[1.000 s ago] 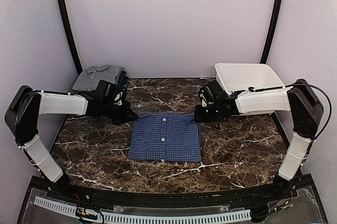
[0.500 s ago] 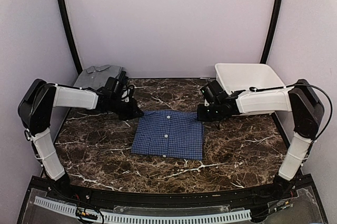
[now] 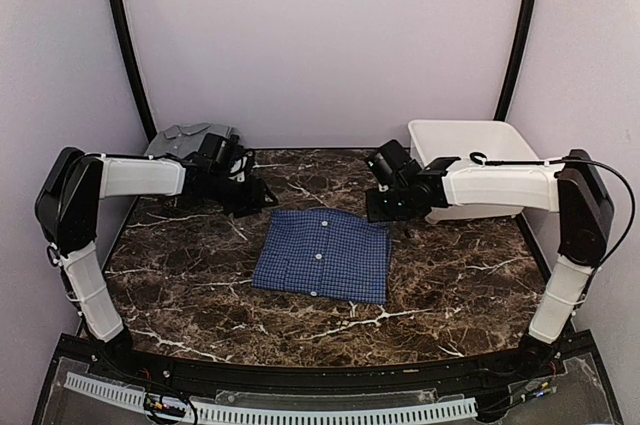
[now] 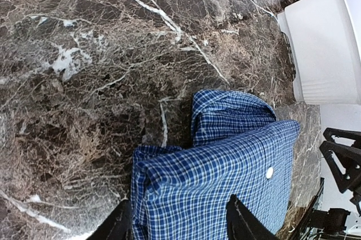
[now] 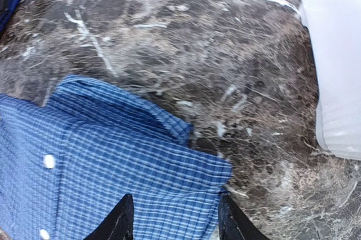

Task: Fold and stack the long sleeve shirts
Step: Fold the 2/3-rectangle-folded shirt at the center of the board, then smooth out the square-folded shirt at the center of the board.

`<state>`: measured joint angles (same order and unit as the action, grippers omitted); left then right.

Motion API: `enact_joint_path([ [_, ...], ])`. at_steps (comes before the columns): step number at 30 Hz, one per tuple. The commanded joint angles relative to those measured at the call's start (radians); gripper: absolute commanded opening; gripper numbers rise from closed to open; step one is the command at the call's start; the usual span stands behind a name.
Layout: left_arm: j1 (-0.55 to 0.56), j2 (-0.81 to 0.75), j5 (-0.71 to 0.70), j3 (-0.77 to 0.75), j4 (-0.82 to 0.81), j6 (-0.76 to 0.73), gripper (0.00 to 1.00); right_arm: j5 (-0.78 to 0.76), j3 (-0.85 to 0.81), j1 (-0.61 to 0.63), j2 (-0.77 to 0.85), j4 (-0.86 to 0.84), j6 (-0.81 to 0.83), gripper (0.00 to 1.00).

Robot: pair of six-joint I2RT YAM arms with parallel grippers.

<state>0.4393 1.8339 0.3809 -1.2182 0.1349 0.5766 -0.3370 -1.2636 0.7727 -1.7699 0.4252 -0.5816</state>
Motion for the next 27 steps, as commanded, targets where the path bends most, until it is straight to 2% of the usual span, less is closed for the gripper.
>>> enact_joint_path([
  [1,0.002,-0.107,0.003,0.068,0.048,-0.016,0.50,0.024,-0.126,0.075,-0.063,-0.015,0.054,0.48],
  [4,0.011,-0.135,0.019,0.128,0.030,-0.004,0.42,0.042,-0.271,0.119,-0.176,0.019,0.086,0.48],
  [11,0.040,-0.171,0.022,0.224,0.024,0.011,0.37,0.088,-0.444,0.130,-0.378,0.043,0.122,0.47],
  [19,0.117,-0.178,0.027,0.313,0.008,0.045,0.32,0.100,-0.532,0.090,-0.516,0.068,0.122,0.47],
  [27,0.205,-0.232,-0.010,0.404,0.009,0.152,0.24,0.176,-0.544,0.102,-0.539,0.046,0.144,0.47],
])
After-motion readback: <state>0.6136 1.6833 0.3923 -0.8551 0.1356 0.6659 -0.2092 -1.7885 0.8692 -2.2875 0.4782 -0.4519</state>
